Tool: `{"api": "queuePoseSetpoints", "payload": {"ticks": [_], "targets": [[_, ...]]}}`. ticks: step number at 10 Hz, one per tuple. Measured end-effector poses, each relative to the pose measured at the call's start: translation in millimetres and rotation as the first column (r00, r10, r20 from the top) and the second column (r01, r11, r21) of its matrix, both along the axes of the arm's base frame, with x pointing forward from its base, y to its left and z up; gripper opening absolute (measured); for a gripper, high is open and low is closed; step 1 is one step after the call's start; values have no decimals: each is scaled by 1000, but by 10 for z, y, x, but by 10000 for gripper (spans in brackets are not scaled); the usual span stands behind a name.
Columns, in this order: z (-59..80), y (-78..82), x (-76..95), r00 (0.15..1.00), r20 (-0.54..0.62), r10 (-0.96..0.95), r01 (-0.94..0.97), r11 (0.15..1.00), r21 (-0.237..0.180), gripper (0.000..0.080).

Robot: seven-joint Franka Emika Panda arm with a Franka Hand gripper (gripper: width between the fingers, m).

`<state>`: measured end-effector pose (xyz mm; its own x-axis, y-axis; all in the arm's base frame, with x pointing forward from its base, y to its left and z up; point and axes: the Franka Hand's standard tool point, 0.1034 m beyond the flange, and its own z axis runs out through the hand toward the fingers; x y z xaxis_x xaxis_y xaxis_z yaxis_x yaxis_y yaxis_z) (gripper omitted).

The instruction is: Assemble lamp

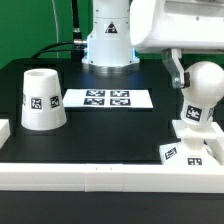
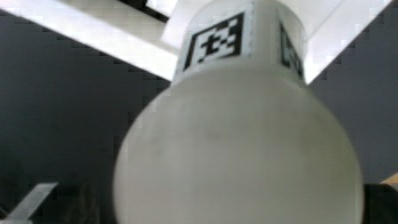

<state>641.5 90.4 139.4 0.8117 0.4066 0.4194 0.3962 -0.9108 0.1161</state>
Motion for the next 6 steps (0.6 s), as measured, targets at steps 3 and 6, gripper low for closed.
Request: {"api": "queuePoseSetpoints", "payload": {"ticks": [3,6], "targets": [[65,-12,0,1000,-10,-2,2,1000,-2,698],[3,30,-67,995,-104,-3,2,1000,-11,698]]}}
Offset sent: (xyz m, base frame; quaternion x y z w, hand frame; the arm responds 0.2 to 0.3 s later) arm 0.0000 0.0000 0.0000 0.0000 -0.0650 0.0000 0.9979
